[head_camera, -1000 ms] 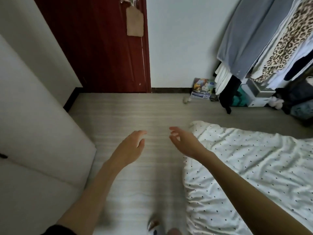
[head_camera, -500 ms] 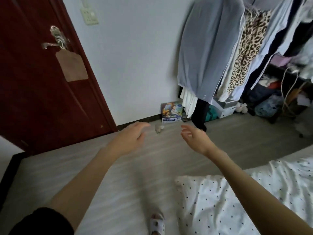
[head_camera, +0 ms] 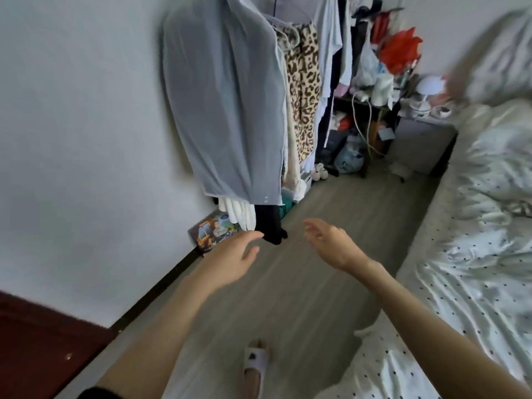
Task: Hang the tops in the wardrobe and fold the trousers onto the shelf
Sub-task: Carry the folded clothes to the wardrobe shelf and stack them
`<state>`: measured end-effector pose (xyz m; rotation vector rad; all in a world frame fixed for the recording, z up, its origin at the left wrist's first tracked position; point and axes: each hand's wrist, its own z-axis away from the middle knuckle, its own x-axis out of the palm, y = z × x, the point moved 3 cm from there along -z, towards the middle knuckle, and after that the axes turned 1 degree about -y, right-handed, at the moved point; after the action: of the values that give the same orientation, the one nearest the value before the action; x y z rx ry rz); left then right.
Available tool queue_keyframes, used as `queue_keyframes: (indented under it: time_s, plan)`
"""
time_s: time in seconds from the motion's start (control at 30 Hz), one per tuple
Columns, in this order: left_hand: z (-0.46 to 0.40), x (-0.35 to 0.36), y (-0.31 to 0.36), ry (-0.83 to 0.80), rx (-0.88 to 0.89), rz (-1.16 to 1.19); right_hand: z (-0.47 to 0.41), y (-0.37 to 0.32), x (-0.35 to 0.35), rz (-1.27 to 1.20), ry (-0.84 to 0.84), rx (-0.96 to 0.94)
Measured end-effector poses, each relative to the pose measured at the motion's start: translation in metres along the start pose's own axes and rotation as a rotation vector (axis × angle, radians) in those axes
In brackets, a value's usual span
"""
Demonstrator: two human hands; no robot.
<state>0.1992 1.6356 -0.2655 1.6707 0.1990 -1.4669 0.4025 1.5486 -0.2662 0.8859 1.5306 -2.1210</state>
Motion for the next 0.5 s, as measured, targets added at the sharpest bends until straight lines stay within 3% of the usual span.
queue_keyframes:
  time_s: [0.23, 0.5]
  plan:
    - [-0.180, 0.008, 0.005, -0.196, 0.265, 0.032, -0.066, 0.039, -0.048, -0.091, 0.253, 0.275]
    - [-0.301, 0.062, 0.117, -0.492, 0.620, 0.039, -0.050, 0.113, -0.132, -0.112, 0.505, 0.592]
